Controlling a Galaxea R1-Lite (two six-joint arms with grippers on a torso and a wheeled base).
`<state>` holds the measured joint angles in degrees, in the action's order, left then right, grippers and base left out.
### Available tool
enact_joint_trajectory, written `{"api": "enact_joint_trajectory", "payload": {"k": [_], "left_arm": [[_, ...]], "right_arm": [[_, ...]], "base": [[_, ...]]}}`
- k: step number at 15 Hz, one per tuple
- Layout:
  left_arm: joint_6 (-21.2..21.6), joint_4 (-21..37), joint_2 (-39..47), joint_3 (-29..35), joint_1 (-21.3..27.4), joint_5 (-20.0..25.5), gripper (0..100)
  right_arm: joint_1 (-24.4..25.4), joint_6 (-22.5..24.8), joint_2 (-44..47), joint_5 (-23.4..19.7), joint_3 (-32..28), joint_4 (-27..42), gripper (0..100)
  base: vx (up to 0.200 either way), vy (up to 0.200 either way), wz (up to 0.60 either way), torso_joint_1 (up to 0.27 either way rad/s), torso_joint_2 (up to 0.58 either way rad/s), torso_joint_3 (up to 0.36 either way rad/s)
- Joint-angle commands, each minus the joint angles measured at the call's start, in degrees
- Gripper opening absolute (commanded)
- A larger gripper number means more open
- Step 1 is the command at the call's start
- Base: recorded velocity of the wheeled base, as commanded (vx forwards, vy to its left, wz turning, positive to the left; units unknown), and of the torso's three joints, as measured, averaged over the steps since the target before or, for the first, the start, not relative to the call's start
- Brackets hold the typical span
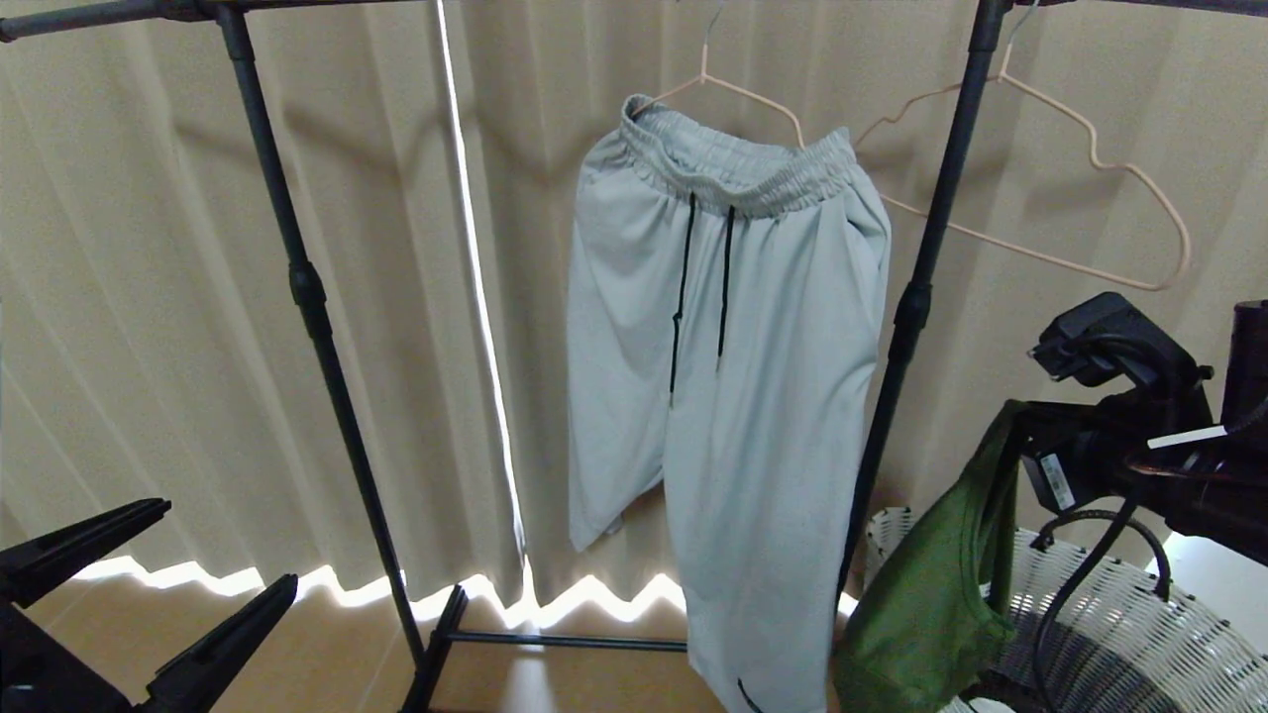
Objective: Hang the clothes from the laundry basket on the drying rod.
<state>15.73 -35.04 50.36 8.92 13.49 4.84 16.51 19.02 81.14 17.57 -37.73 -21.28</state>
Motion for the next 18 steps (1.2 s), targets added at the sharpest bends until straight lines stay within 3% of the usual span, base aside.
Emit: {"api": "enact_joint_trajectory", "payload": {"k": [1, 6, 12, 15, 18], "left_arm": [[-0.2, 0.0, 0.0, -0.3, -0.3, 0.0, 100], [-0.2, 0.0, 0.2, -0.1, -0.2, 0.0, 100], [0.1, 0.0, 1.0, 0.4, -0.2, 0.1, 100], [0.0, 0.0, 2.7, 1.7, -0.1, 0.1, 100], [-0.1, 0.0, 5.7, 4.4, -0.1, 0.1, 100]], "right_arm": [[0.4, -0.1, -0.1, -0.1, -0.2, 0.0, 0], [0.5, -0.8, 0.0, -1.2, 0.3, 0.0, 0], [0.5, -2.0, 0.9, -5.6, 0.4, -0.2, 0], [0.7, -3.5, 1.4, -14.8, 0.6, -0.5, 0], [1.5, -7.0, 1.3, -19.9, 1.0, -0.7, 0]], "base": [[-0.2, 0.0, 0.0, 0.002, 0.0, 0.007], [-0.2, 0.0, 0.0, 0.0, 0.0, 0.0], [0.0, 0.0, 0.0, 0.0, 0.0, 0.0], [0.0, 0.0, 0.0, 0.0, 0.0, 0.0], [0.0, 0.0, 0.0, 0.0, 0.0, 0.0]]}}
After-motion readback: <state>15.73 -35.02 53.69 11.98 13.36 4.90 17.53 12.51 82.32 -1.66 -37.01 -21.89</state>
